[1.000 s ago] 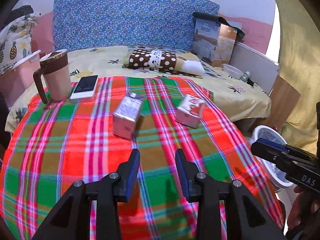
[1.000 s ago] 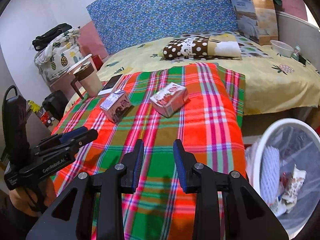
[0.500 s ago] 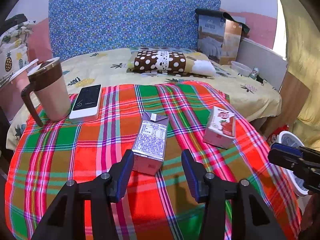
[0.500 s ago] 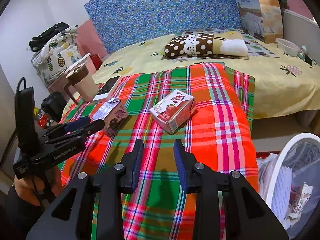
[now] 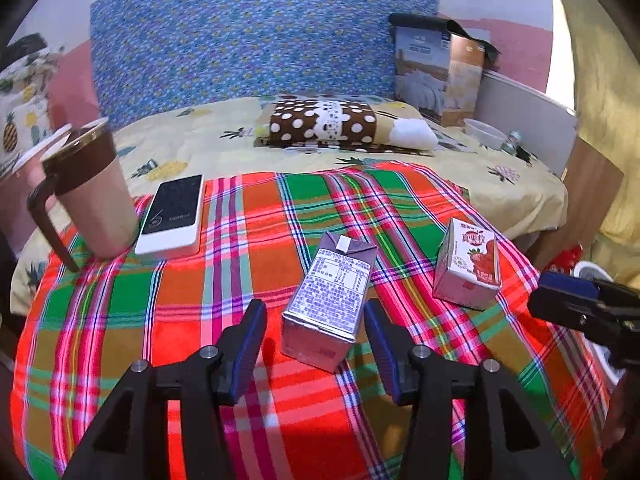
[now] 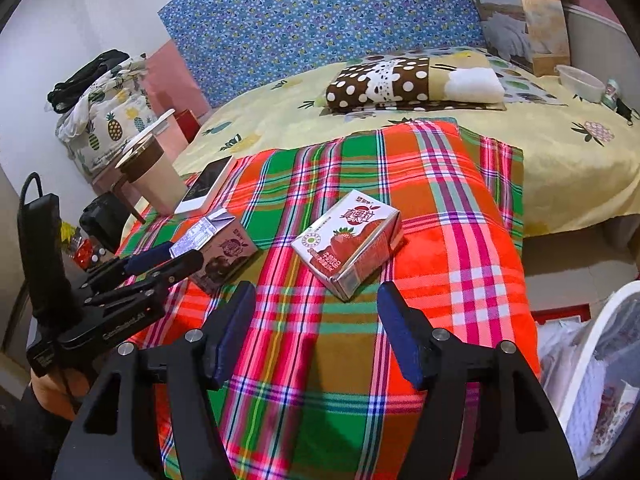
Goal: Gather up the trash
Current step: 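Grasp the purple-printed milk carton with the left tool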
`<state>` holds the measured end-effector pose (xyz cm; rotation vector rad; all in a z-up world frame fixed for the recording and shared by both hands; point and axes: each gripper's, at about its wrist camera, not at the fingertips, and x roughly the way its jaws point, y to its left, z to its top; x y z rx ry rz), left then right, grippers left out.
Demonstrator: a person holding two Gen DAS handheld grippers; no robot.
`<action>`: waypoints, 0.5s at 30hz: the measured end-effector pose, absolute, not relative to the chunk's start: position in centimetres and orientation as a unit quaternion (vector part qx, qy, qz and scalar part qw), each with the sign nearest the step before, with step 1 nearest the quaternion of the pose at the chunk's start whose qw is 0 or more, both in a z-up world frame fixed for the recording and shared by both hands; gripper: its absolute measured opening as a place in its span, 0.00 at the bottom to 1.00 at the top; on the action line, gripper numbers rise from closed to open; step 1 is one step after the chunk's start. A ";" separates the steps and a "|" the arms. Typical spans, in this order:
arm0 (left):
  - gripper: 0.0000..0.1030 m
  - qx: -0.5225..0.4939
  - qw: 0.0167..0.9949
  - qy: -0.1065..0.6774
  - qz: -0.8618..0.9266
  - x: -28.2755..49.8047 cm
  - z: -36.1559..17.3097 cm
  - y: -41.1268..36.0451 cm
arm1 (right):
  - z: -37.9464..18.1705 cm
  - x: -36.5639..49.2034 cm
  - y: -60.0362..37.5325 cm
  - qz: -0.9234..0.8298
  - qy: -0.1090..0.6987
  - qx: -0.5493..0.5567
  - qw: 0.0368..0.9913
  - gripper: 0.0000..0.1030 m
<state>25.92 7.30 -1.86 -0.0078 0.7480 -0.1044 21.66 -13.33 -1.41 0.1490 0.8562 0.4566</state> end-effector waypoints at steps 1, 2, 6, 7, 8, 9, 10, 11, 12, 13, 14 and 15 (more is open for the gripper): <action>0.55 0.004 0.928 0.368 -0.060 26.1 -2.0 7.2 | -1.5 21.7 -13.4 0.218 0.412 0.073 0.881 0.63; 0.55 0.011 0.926 0.370 -0.067 26.3 -2.1 7.2 | -1.7 21.8 -13.5 0.217 0.414 0.074 0.881 0.63; 0.55 0.027 0.923 0.376 -0.080 26.9 -2.5 6.8 | -2.0 22.1 -13.8 0.214 0.418 0.081 0.879 0.63; 0.55 0.028 0.922 0.378 -0.083 27.1 -2.6 6.7 | -2.0 22.1 -13.8 0.213 0.418 0.082 0.879 0.63; 0.55 0.027 0.921 0.380 -0.086 27.2 -2.7 6.6 | -2.0 22.2 -13.8 0.213 0.418 0.081 0.879 0.63; 0.51 0.024 0.920 0.380 -0.088 27.2 -2.8 6.5 | -2.0 22.2 -13.8 0.213 0.418 0.081 0.879 0.63; 0.41 0.019 0.919 0.383 -0.088 27.2 -2.9 6.5 | -1.9 22.3 -13.7 0.212 0.418 0.081 0.880 0.63; 0.41 0.017 0.918 0.387 -0.084 27.2 -2.9 6.6 | -1.9 22.4 -13.7 0.212 0.417 0.082 0.880 0.63; 0.40 0.015 0.918 0.390 -0.077 27.0 -2.9 6.7 | -1.9 22.5 -13.5 0.212 0.416 0.082 0.880 0.63; 0.40 0.009 0.918 0.390 -0.070 26.8 -2.8 6.9 | -1.9 22.6 -13.4 0.211 0.416 0.083 0.881 0.63; 0.40 0.003 0.919 0.390 -0.067 26.5 -2.7 7.0 | -2.0 22.8 -13.2 0.211 0.416 0.084 0.881 0.63; 0.40 -0.003 0.919 0.389 -0.064 26.3 -2.6 7.2 | -2.0 22.9 -13.1 0.211 0.417 0.085 0.880 0.63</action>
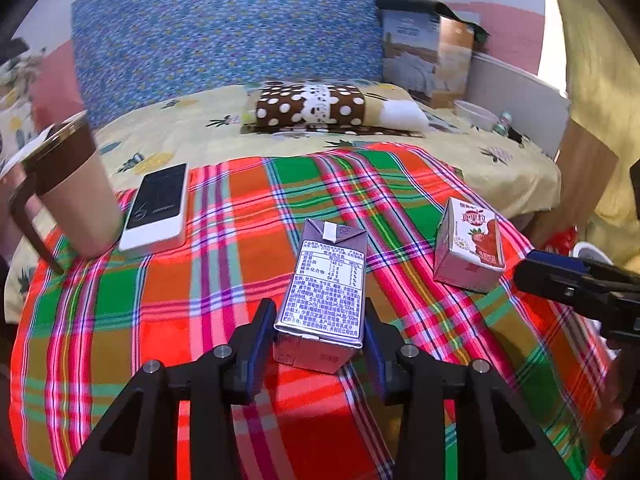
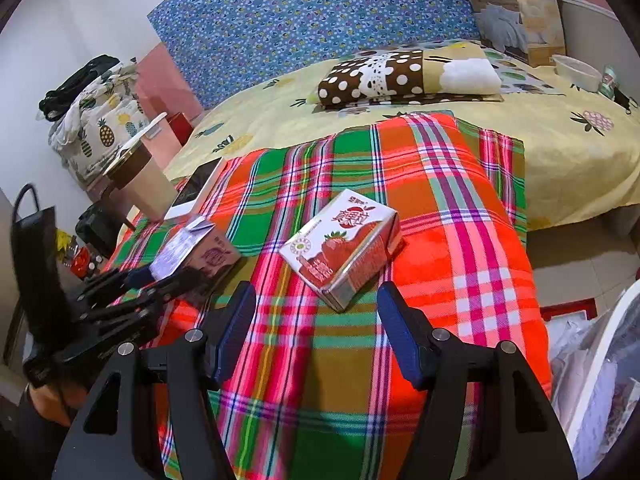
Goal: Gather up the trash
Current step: 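Grasp the purple-printed milk carton with the left tool, then grasp the strawberry milk carton with the right tool while the left tool holds its carton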
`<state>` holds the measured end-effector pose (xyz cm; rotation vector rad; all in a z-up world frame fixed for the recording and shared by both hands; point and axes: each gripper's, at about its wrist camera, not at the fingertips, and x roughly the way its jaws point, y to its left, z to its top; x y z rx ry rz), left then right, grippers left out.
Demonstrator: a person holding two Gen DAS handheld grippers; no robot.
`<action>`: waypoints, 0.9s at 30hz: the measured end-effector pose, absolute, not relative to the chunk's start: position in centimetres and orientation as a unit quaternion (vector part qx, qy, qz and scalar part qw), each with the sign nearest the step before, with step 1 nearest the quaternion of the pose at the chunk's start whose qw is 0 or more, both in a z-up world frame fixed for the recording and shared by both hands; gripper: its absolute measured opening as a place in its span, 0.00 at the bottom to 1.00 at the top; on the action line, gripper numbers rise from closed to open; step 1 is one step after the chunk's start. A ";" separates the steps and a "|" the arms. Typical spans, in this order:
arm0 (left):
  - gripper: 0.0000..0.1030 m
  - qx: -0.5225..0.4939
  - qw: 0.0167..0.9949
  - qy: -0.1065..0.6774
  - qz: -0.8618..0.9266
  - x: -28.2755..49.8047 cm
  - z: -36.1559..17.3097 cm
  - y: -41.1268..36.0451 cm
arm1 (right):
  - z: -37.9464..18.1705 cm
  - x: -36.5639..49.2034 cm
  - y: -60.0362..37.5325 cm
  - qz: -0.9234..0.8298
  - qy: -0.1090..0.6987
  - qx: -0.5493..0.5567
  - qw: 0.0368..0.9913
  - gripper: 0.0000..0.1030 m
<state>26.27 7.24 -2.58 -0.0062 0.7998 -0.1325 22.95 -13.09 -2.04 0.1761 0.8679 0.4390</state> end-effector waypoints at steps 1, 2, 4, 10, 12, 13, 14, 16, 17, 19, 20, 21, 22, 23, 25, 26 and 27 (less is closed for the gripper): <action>0.40 -0.007 0.920 0.387 -0.062 26.0 -2.5 7.5 | -2.1 23.3 -12.8 0.210 0.416 0.085 0.880 0.63; 0.40 -0.008 0.921 0.385 -0.058 25.8 -2.3 7.6 | -2.2 23.6 -12.7 0.209 0.416 0.086 0.881 0.63; 0.40 -0.011 0.922 0.383 -0.055 25.3 -2.1 7.9 | -2.3 24.2 -12.6 0.199 0.417 0.092 0.882 0.63; 0.40 -0.021 0.924 0.378 -0.044 24.8 -1.6 9.2 | -2.6 26.3 -12.5 0.161 0.421 0.125 0.884 0.64; 0.40 -0.028 0.924 0.379 -0.040 24.7 -1.6 9.8 | -2.8 26.8 -12.0 0.168 0.425 0.122 0.881 0.64; 0.40 -0.032 0.924 0.380 -0.038 24.7 -1.7 10.0 | -3.0 27.1 -11.6 0.171 0.427 0.116 0.880 0.64; 0.40 -0.035 0.924 0.380 -0.037 24.7 -1.7 10.2 | -3.1 27.2 -11.2 0.173 0.428 0.110 0.880 0.64; 0.40 -0.039 0.923 0.380 -0.033 24.6 -1.8 10.6 | -3.2 27.3 -10.7 0.177 0.430 0.093 0.880 0.64; 0.40 -0.041 0.923 0.381 -0.032 24.6 -1.9 10.8 | -3.4 27.3 -10.3 0.178 0.432 0.081 0.881 0.64; 0.40 -0.044 0.923 0.382 -0.028 24.4 -2.0 11.1 | -3.6 27.3 -9.7 0.181 0.430 0.064 0.882 0.64; 0.40 -0.045 0.923 0.382 -0.027 24.4 -2.1 11.2 | -3.6 27.3 -9.7 0.182 0.429 0.059 0.883 0.64; 0.40 -0.046 0.922 0.383 -0.026 24.4 -2.1 11.3 | -3.5 27.3 -9.6 0.183 0.428 0.054 0.883 0.65; 0.40 -0.047 0.922 0.383 -0.026 24.4 -2.1 11.3 | -3.5 27.3 -9.5 0.183 0.428 0.046 0.884 0.65; 0.40 -0.047 0.922 0.384 -0.025 24.4 -2.2 11.4 | -3.5 27.4 -9.5 0.184 0.429 0.043 0.883 0.65; 0.40 -0.048 0.921 0.387 -0.023 24.4 -2.4 11.4 | -3.5 27.6 -9.6 0.185 0.432 0.041 0.882 0.65; 0.40 -0.048 0.920 0.388 -0.023 24.4 -2.4 11.4 | -3.5 27.5 -9.7 0.189 0.433 0.039 0.880 0.65; 0.40 -0.048 0.920 0.389 -0.023 24.4 -2.5 11.3 | -3.5 27.5 -9.6 0.191 0.435 0.036 0.879 0.65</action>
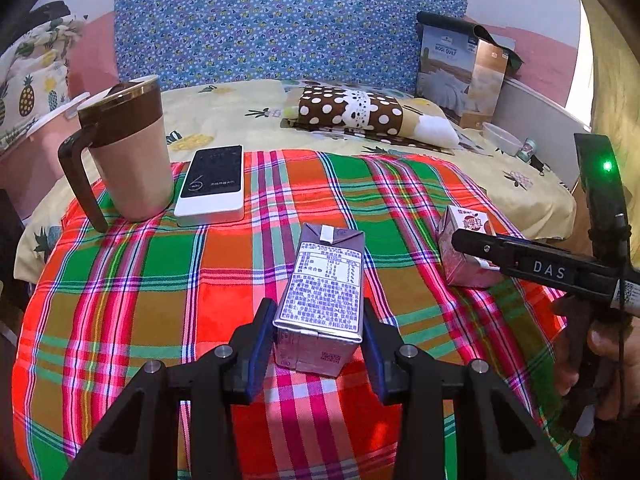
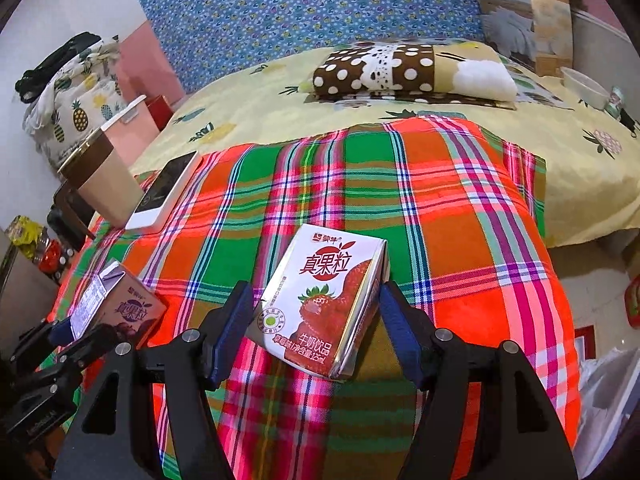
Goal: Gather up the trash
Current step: 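Grasp the strawberry milk carton with the right tool while the left tool holds its carton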
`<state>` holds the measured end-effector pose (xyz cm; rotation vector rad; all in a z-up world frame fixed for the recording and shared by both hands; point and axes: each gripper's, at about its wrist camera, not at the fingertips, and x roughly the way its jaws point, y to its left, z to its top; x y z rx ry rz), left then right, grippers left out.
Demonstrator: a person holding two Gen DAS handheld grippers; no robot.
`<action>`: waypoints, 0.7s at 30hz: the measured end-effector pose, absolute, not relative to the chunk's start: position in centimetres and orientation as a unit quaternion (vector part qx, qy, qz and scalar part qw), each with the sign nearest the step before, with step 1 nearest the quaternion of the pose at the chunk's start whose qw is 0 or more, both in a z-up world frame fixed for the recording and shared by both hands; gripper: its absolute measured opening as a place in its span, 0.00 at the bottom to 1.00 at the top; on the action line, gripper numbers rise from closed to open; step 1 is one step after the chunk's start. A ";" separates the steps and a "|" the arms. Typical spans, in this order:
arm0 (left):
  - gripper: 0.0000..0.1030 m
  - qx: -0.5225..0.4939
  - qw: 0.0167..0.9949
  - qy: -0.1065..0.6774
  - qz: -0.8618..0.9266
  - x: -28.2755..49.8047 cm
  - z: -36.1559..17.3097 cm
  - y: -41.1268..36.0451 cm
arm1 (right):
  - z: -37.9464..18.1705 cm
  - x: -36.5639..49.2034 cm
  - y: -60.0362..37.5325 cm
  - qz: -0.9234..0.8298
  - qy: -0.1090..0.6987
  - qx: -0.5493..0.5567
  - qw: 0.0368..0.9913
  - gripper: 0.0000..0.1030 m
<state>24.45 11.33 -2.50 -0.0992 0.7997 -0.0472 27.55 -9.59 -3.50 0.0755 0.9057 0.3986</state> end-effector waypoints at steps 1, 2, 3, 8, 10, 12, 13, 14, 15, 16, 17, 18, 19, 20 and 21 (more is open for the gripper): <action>0.40 -0.048 0.919 0.390 -0.023 24.5 -2.6 11.3 | -3.6 27.6 -9.5 0.193 0.436 0.036 0.878 0.65; 0.40 -0.047 0.919 0.391 -0.023 24.5 -2.6 11.2 | -3.7 27.8 -9.6 0.198 0.440 0.040 0.875 0.65; 0.40 -0.047 0.919 0.391 -0.023 24.4 -2.6 11.2 | -4.0 28.1 -9.5 0.203 0.449 0.043 0.869 0.66; 0.40 -0.047 0.918 0.393 -0.021 24.1 -2.6 10.9 | -4.5 28.6 -9.2 0.210 0.458 0.045 0.862 0.67; 0.40 -0.047 0.918 0.393 -0.019 23.9 -2.5 11.0 | -4.3 28.1 -9.4 0.213 0.453 0.055 0.864 0.59; 0.40 -0.048 0.918 0.393 -0.017 23.7 -2.5 11.1 | -4.0 27.5 -9.6 0.214 0.449 0.059 0.866 0.56; 0.40 -0.049 0.918 0.393 -0.016 23.6 -2.5 11.1 | -3.8 27.1 -9.8 0.216 0.446 0.061 0.866 0.56; 0.40 -0.049 0.918 0.393 -0.015 23.5 -2.4 11.1 | -3.6 26.5 -10.2 0.220 0.443 0.062 0.867 0.56; 0.40 -0.051 0.918 0.393 -0.015 23.3 -2.4 11.0 | -3.4 26.2 -10.2 0.221 0.442 0.061 0.867 0.56; 0.40 -0.052 0.918 0.393 -0.014 23.1 -2.3 11.0 | -3.2 25.3 -10.5 0.224 0.440 0.056 0.868 0.56; 0.40 -0.054 0.918 0.393 -0.014 22.8 -2.3 11.0 | -3.1 24.8 -10.7 0.226 0.439 0.053 0.868 0.56; 0.40 -0.055 0.918 0.393 -0.015 22.6 -2.2 10.8 | -3.0 24.3 -10.9 0.227 0.439 0.049 0.868 0.56; 0.40 -0.056 0.918 0.392 -0.016 22.2 -2.1 10.7 | -3.0 23.6 -11.2 0.228 0.438 0.044 0.868 0.56; 0.40 -0.058 0.918 0.392 -0.017 21.8 -2.1 10.5 | -3.0 22.7 -11.6 0.229 0.439 0.039 0.868 0.56; 0.40 -0.059 0.918 0.392 -0.019 21.4 -2.1 10.3 | -3.0 22.1 -11.8 0.231 0.441 0.037 0.867 0.56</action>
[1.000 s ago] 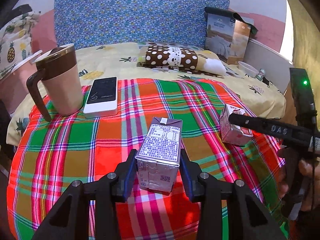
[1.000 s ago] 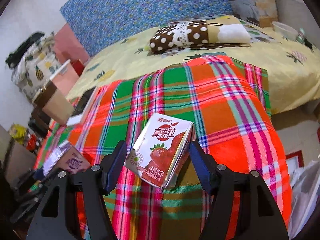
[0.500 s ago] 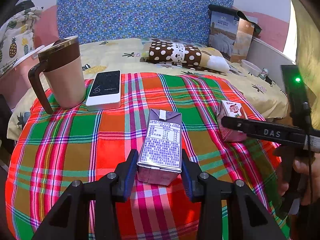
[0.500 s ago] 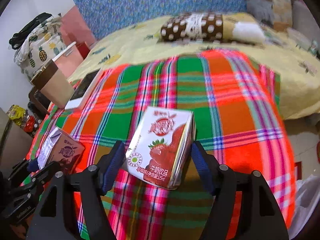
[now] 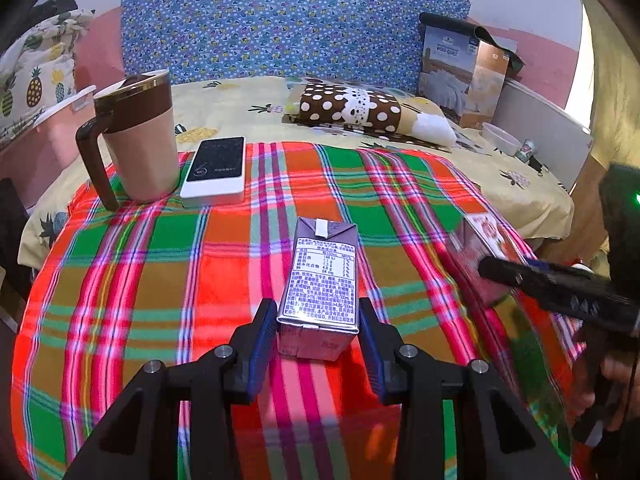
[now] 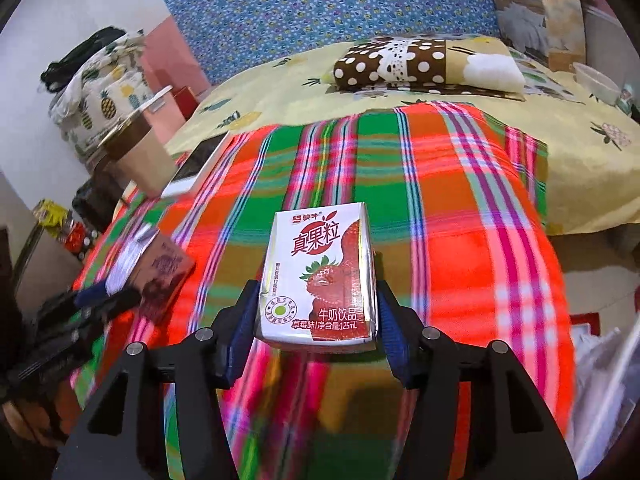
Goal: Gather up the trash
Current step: 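Grasp the strawberry milk carton with the right tool while the left tool holds its carton, then carry the purple carton with the left tool while the right tool carries the strawberry carton over the bin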
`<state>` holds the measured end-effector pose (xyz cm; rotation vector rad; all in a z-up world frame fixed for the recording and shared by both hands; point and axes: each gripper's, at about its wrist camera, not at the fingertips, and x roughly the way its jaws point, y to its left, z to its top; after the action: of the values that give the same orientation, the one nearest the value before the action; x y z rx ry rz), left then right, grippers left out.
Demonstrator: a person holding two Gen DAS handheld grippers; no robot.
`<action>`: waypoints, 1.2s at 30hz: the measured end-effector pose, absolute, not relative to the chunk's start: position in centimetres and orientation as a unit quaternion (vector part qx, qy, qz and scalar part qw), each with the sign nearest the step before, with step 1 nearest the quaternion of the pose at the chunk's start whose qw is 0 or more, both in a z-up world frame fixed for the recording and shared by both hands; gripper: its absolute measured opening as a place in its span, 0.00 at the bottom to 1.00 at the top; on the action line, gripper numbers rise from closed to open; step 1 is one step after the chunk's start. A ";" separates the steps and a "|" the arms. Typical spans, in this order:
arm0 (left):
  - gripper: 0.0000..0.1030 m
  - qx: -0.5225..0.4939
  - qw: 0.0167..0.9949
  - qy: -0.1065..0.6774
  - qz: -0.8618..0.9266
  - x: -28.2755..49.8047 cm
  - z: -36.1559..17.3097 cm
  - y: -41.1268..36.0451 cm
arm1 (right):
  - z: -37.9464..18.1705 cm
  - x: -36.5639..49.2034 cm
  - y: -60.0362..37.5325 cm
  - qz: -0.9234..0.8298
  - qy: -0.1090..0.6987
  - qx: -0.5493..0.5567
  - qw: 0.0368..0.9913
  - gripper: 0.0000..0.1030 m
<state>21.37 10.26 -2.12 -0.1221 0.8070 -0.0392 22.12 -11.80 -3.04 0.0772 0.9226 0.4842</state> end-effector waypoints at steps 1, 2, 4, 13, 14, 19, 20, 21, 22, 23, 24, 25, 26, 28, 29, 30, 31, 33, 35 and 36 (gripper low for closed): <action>0.40 -0.061 0.917 0.394 -0.021 20.9 -2.1 10.0 | -3.2 21.1 -12.2 0.233 0.443 0.033 0.865 0.56; 0.40 -0.062 0.916 0.395 -0.024 20.4 -2.2 9.6 | -3.3 20.3 -12.4 0.233 0.446 0.029 0.864 0.56; 0.40 -0.064 0.915 0.397 -0.028 19.6 -2.3 8.9 | -3.4 19.5 -12.7 0.233 0.449 0.026 0.862 0.56; 0.39 -0.082 0.911 0.402 -0.044 15.6 -2.3 6.3 | -3.2 16.1 -14.9 0.228 0.448 0.020 0.864 0.56; 0.39 -0.085 0.911 0.402 -0.046 15.2 -2.3 6.1 | -3.2 15.8 -15.1 0.229 0.448 0.021 0.864 0.56; 0.39 -0.091 0.908 0.405 -0.055 13.0 -2.5 4.9 | -3.6 14.6 -15.5 0.226 0.442 0.009 0.868 0.56; 0.39 -0.090 0.908 0.406 -0.057 12.7 -2.6 4.6 | -3.7 14.4 -15.6 0.224 0.441 0.008 0.869 0.56; 0.39 -0.088 0.908 0.406 -0.058 12.6 -2.7 4.4 | -3.7 14.2 -15.6 0.222 0.440 0.007 0.870 0.56; 0.39 -0.084 0.909 0.404 -0.057 12.5 -2.7 4.2 | -3.8 14.4 -15.5 0.219 0.439 0.002 0.871 0.56; 0.39 -0.079 0.910 0.403 -0.056 12.5 -2.7 4.0 | -3.8 14.4 -15.4 0.215 0.438 -0.001 0.873 0.56; 0.39 -0.074 0.911 0.403 -0.054 12.5 -2.6 3.8 | -3.7 14.0 -15.4 0.213 0.437 -0.004 0.874 0.56; 0.39 -0.072 0.910 0.405 -0.056 12.7 -2.7 3.8 | -3.7 14.0 -15.3 0.211 0.435 -0.008 0.876 0.56; 0.39 -0.069 0.908 0.408 -0.057 12.9 -2.7 3.6 | -3.6 14.0 -15.2 0.210 0.431 -0.013 0.877 0.56; 0.40 -0.060 0.907 0.413 -0.056 13.3 -2.8 3.3 | -3.5 14.1 -15.0 0.207 0.427 -0.022 0.880 0.57; 0.40 -0.057 0.906 0.415 -0.054 13.5 -2.9 3.1 | -3.5 14.2 -14.9 0.205 0.426 -0.024 0.881 0.57; 0.40 -0.056 0.905 0.418 -0.053 13.8 -3.0 3.0 | -3.5 14.0 -15.0 0.205 0.426 -0.025 0.881 0.57; 0.40 -0.055 0.905 0.419 -0.053 14.0 -3.2 3.0 | -3.6 14.0 -15.0 0.205 0.425 -0.025 0.882 0.56; 0.40 -0.054 0.904 0.421 -0.051 14.3 -3.5 2.9 | -3.6 14.0 -15.2 0.209 0.424 -0.019 0.881 0.56; 0.39 -0.056 0.904 0.420 -0.051 14.4 -3.6 2.8 | -3.5 13.8 -15.4 0.212 0.421 -0.016 0.882 0.54; 0.39 -0.060 0.905 0.417 -0.055 14.3 -3.5 2.8 | -3.3 13.4 -15.5 0.212 0.416 -0.016 0.884 0.54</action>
<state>14.25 2.78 -3.52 -0.1229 0.8620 -0.1129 13.37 -15.47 -3.28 -0.0332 0.8652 0.4404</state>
